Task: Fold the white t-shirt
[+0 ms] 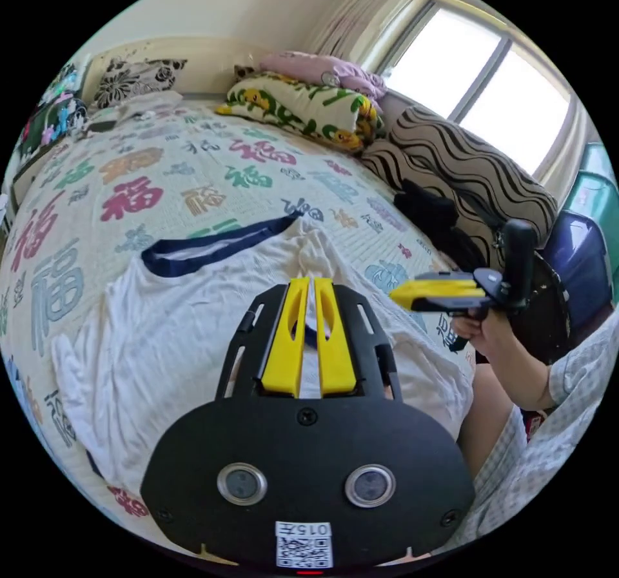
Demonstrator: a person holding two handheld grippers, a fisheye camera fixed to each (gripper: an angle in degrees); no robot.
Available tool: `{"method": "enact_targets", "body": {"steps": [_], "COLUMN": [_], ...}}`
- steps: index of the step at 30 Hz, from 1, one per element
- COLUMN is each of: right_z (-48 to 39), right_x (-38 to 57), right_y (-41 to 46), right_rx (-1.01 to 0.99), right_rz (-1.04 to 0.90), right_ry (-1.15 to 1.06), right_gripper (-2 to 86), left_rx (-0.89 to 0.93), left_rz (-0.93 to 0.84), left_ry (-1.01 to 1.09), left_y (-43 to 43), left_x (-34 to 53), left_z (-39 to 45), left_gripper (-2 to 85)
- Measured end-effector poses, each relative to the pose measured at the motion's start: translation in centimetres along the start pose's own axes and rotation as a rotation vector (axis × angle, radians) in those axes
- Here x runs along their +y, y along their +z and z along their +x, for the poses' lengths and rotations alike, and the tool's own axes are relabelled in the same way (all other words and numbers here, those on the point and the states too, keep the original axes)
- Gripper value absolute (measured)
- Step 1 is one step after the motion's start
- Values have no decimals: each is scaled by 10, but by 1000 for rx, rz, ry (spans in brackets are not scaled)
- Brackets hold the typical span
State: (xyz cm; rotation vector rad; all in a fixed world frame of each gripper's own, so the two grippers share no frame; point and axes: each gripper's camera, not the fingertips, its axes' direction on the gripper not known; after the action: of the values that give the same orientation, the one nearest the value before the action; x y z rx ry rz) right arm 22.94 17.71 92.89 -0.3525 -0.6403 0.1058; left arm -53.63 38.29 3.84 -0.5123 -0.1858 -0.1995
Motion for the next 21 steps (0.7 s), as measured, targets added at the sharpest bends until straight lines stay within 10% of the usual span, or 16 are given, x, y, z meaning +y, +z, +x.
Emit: {"method": "enact_targets", "body": {"steps": [11,21], "right_z": [-14,-151], "right_x": [-94,-167], "right_y": [75,131], "right_rx": [129,-276], "right_rz": [-204,-215], "right_ry": [-21,-264], "right_gripper": [-8,31], "left_rx": [-6,-112], "left_rz": [19,95], "left_ry": [-80,-595], "left_y": [-76,-210], "left_x": [48,159], "left_z": [-19,-145], "left_gripper": [2,63]}}
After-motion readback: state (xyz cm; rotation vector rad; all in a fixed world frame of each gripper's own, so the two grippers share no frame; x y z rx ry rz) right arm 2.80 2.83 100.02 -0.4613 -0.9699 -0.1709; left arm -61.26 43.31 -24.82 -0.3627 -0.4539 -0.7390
